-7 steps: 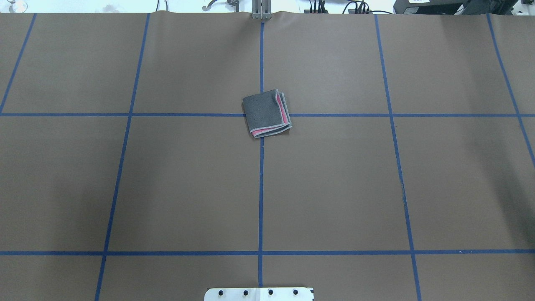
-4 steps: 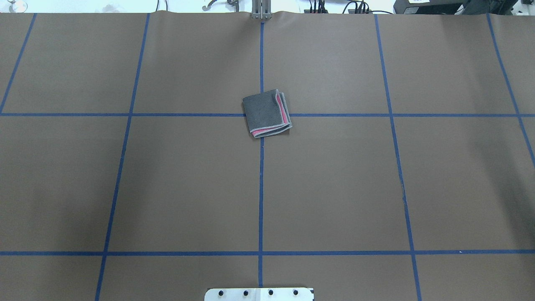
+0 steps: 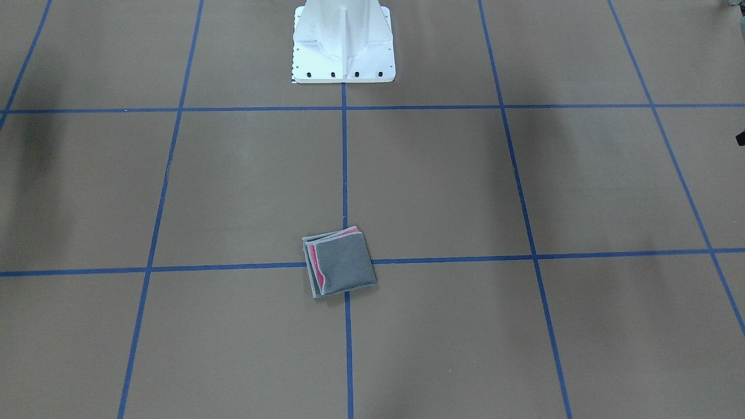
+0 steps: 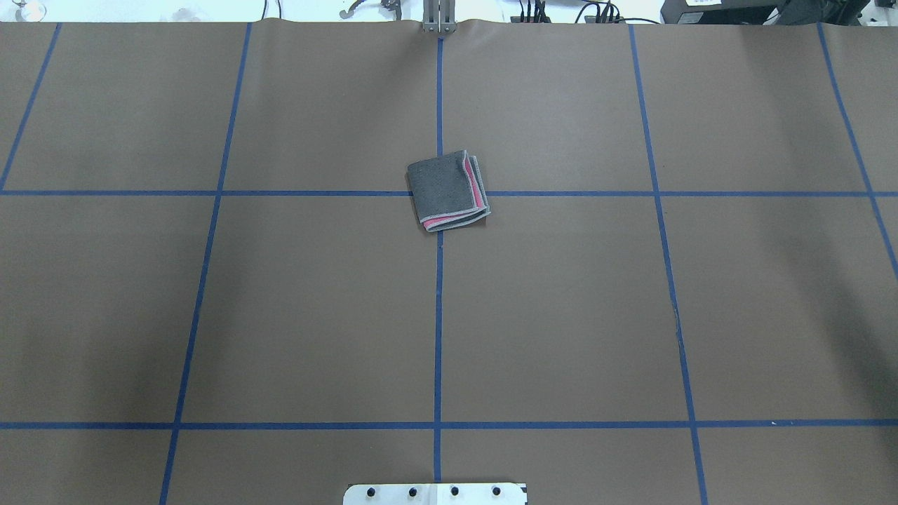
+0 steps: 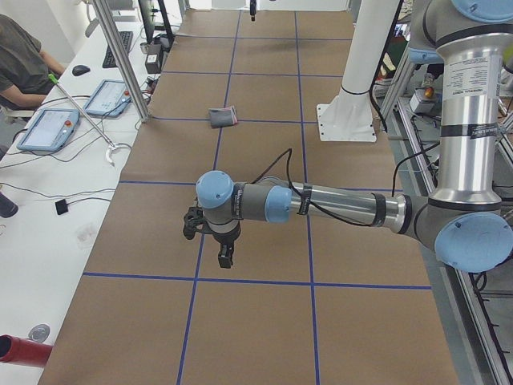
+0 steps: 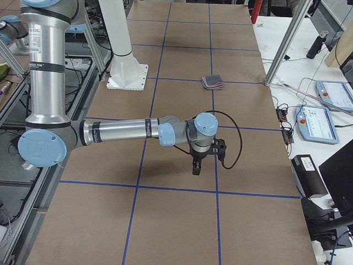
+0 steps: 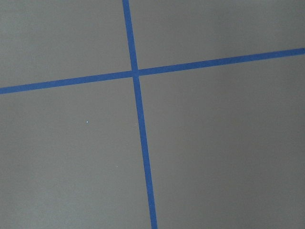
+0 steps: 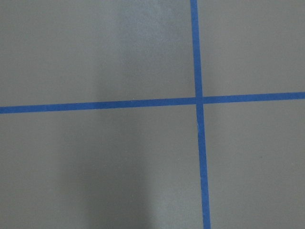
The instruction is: Fold towel twice with both arms
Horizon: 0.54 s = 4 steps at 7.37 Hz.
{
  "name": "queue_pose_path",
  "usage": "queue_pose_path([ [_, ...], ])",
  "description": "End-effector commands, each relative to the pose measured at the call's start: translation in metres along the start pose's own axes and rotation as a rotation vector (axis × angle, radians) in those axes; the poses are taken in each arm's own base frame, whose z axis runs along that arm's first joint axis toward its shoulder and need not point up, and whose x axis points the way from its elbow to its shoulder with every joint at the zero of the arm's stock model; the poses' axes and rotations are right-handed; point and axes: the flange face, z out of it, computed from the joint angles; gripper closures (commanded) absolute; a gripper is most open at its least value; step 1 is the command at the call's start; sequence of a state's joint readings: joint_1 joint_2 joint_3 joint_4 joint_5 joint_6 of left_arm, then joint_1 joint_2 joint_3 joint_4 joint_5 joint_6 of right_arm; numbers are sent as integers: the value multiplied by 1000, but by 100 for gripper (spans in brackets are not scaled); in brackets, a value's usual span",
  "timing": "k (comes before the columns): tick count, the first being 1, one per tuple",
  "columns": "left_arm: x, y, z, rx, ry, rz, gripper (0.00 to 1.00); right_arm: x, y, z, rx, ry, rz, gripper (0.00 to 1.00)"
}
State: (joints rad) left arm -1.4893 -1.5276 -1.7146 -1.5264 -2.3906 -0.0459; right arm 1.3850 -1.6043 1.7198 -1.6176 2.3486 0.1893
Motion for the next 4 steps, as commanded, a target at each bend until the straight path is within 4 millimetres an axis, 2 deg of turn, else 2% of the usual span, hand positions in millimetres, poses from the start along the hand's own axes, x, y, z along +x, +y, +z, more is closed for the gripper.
queue_pose_path([
  [1,-11,7,14,7,48,-10,0,-6,-18,-15,-50,9,-34,0],
  [2,-6,4,8,20,40,0,0,-5,-19,-24,-34,-5,-30,0],
  [3,-4,-5,-1,40,-3,8,0,4,-15,-35,-12,-7,-11,0],
  [4,-9,-2,-13,59,1,-10,0,7,-15,-39,-2,-5,-7,0],
])
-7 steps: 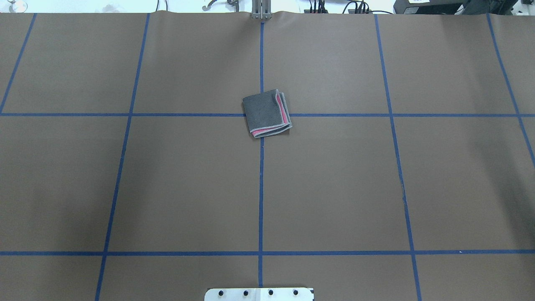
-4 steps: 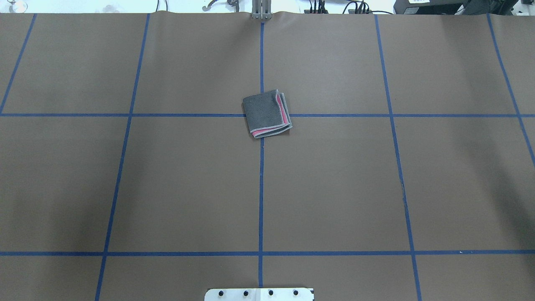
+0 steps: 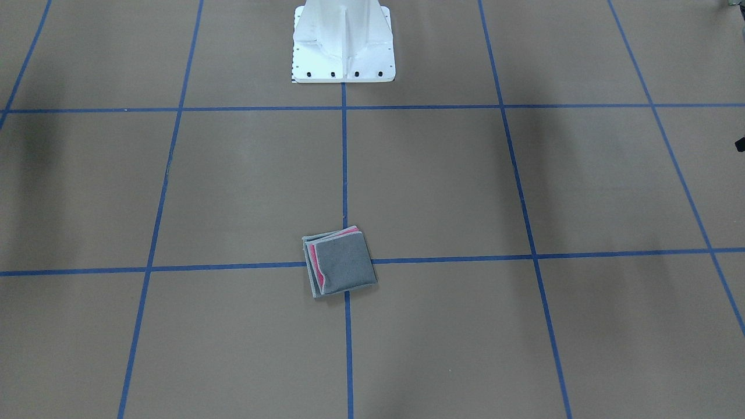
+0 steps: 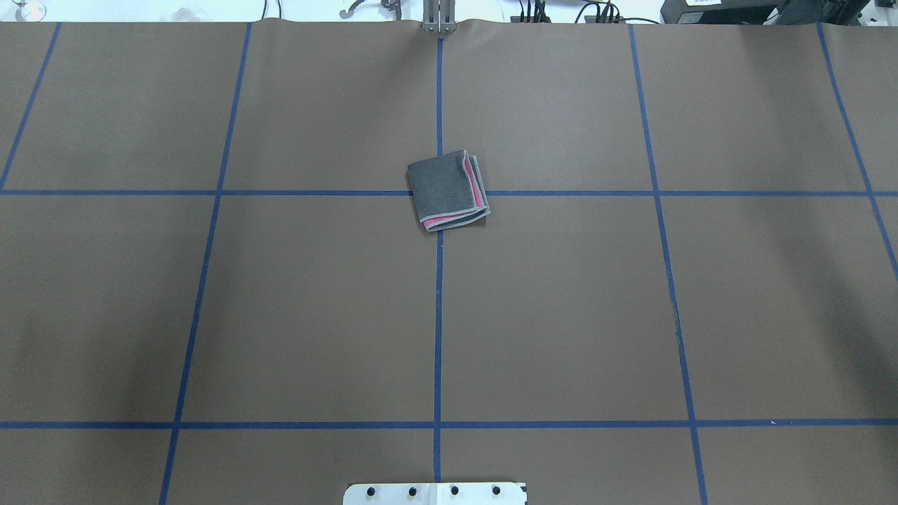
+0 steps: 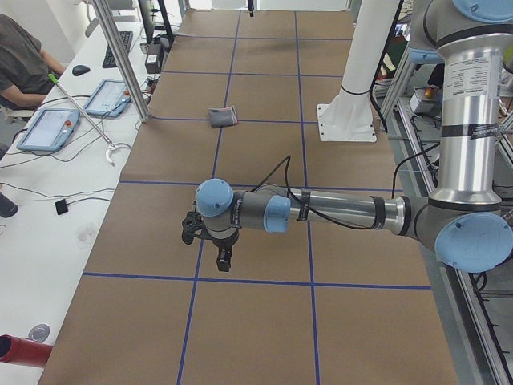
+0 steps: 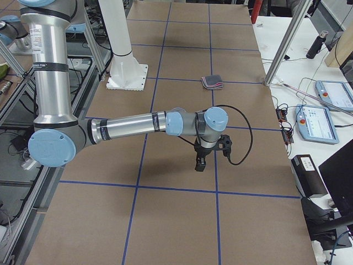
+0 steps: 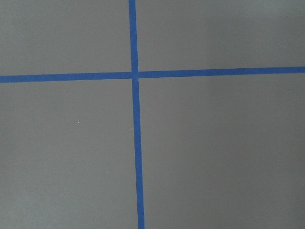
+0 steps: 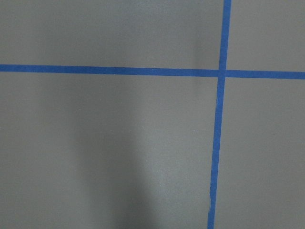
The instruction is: Fold towel twice with both arms
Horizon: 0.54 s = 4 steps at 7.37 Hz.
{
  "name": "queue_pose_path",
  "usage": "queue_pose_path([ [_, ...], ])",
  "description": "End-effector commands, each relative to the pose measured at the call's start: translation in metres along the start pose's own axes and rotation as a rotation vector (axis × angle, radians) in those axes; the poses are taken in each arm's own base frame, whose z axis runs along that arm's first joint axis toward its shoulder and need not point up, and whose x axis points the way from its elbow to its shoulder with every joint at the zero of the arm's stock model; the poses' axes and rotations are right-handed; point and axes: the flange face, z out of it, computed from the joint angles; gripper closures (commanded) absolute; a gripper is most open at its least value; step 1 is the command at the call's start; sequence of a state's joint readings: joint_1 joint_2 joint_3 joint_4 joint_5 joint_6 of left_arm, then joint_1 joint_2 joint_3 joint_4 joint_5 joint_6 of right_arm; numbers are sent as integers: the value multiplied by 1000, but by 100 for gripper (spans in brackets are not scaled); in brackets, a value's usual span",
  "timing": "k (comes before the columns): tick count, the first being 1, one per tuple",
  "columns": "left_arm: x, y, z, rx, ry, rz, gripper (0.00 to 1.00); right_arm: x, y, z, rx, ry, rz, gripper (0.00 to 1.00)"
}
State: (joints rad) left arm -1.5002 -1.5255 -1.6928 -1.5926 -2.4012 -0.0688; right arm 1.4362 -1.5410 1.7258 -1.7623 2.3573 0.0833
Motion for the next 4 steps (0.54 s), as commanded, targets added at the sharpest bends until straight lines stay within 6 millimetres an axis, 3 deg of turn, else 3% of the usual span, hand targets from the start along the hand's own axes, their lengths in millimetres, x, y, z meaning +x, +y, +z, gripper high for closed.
queue_pose_path([
  [1,-9,10,-8,16,-12,-21,0,16,5,0,5,13,13,0],
  [3,-6,5,-9,21,-12,-15,0,34,13,18,-31,13,19,0],
  [4,-7,6,-9,19,-15,-16,0,29,13,14,-11,10,-29,0],
])
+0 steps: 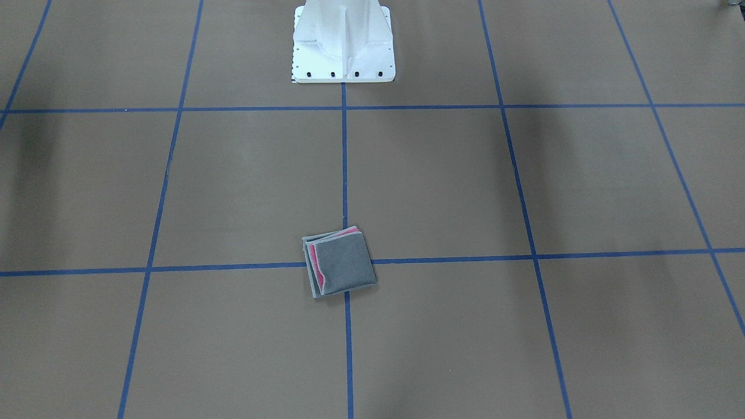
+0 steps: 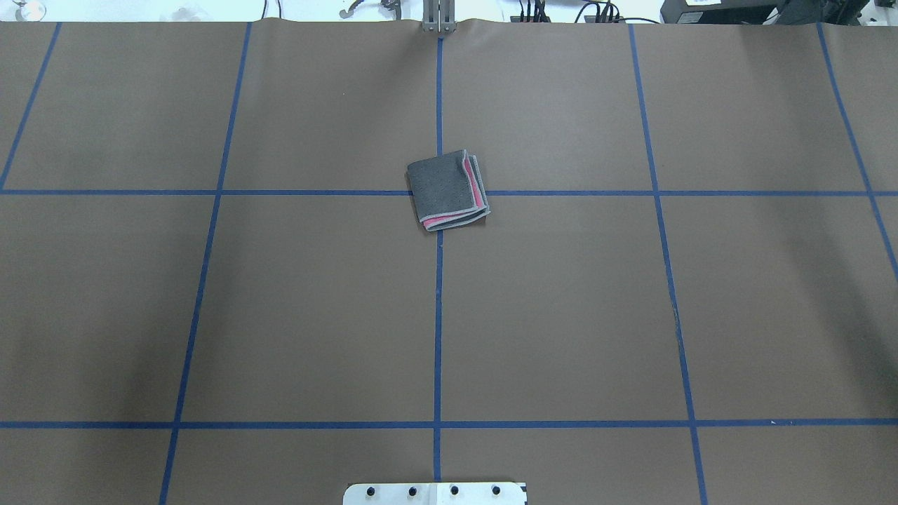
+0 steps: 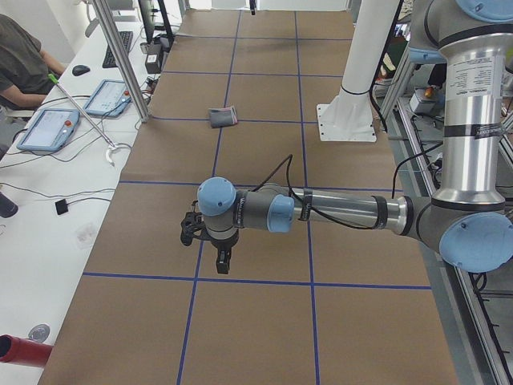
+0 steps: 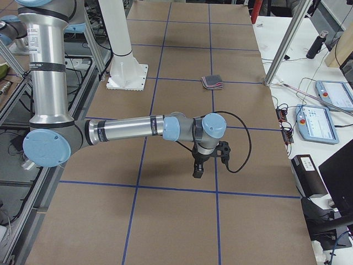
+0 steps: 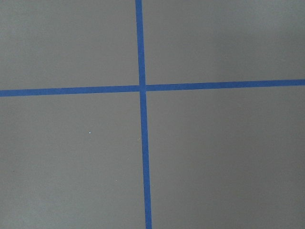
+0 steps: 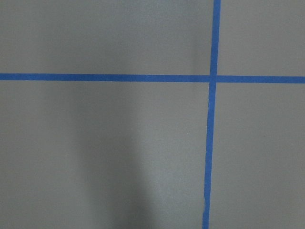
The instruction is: Fold towel twice with both arms
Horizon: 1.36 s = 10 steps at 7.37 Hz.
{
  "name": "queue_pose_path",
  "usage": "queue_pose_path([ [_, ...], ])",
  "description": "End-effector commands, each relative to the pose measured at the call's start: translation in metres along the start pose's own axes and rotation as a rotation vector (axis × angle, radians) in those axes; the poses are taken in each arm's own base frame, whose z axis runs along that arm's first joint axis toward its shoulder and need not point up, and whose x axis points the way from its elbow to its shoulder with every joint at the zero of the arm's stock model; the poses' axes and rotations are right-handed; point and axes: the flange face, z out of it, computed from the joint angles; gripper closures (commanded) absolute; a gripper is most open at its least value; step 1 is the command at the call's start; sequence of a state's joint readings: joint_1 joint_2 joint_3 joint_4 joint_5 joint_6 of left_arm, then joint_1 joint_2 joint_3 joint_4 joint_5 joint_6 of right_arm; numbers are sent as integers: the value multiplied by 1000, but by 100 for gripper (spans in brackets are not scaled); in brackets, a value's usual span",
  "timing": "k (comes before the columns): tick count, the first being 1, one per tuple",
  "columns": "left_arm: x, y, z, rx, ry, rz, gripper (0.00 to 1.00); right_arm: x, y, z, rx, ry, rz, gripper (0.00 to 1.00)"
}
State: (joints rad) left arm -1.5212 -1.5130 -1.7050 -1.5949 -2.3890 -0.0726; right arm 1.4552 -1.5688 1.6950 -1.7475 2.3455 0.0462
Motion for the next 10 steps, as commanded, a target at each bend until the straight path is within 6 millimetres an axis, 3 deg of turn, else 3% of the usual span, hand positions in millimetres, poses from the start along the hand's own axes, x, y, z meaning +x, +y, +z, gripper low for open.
queue_pose_path([
  [1,-1,0,3,-4,7,0,0,0,2,-1,11,3,-41,0],
  [4,-4,3,6,-11,7,2,0,0,-2,-11,32,0,-35,0],
  [10,-2,3,3,-7,5,0,0,6,6,-3,14,-13,-11,0],
])
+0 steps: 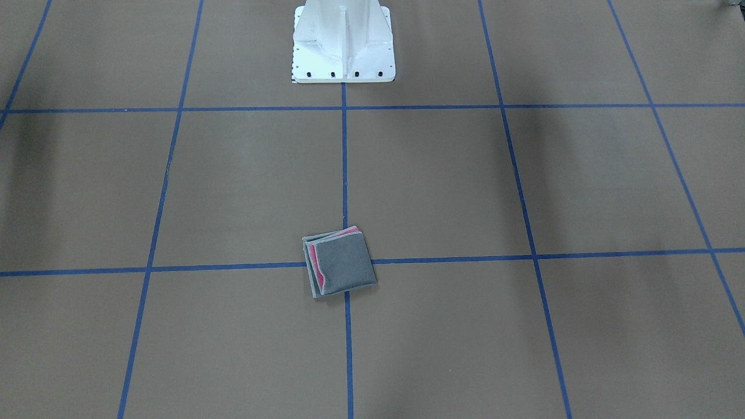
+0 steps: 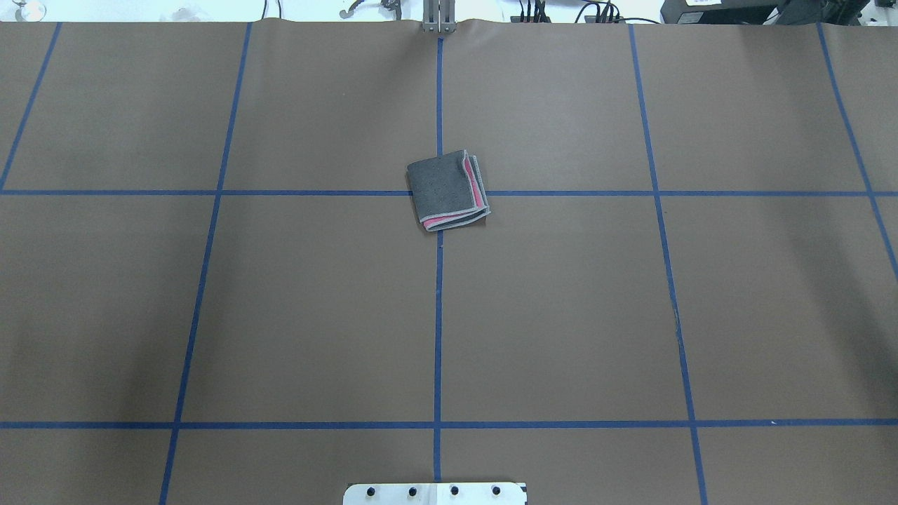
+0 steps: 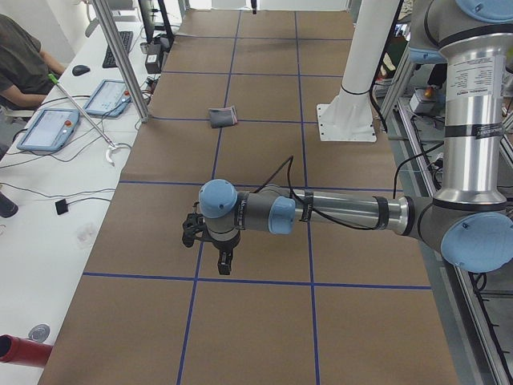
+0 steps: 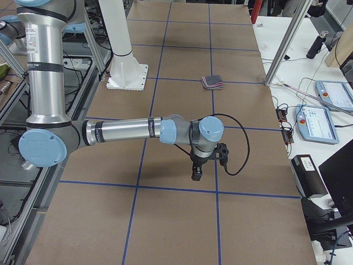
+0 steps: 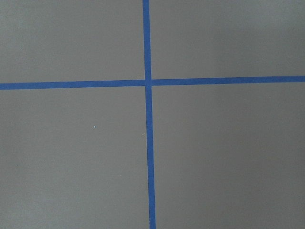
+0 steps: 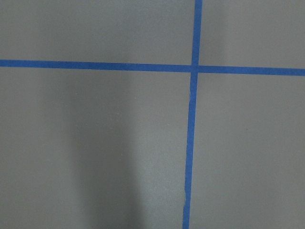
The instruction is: Fold towel twice with both arms
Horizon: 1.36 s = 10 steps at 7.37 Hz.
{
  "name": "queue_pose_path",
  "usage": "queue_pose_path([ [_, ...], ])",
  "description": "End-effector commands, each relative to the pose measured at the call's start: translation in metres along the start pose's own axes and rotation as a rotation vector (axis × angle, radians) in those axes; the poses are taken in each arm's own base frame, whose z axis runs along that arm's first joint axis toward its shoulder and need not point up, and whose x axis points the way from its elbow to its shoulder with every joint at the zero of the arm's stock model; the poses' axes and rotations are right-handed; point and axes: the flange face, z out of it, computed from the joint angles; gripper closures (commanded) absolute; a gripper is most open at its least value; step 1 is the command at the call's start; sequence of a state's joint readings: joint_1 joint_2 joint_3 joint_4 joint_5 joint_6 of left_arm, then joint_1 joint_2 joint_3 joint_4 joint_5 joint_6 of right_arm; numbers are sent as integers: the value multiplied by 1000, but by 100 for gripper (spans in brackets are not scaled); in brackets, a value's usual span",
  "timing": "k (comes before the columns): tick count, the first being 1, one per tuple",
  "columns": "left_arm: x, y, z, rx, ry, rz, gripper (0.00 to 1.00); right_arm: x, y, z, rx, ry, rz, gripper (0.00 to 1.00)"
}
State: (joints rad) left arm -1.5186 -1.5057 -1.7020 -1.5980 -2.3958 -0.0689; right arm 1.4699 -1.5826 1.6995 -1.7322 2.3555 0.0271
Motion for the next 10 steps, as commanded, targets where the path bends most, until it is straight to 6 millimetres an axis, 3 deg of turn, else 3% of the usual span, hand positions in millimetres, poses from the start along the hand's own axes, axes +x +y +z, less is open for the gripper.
queue_pose_path([
  [1,-1,-3,0,0,-9,-3,0,5,4,5,-11,3,14,0],
  [10,-11,-5,1,-1,-98,-9,0,13,4,3,52,11,-28,0],
])
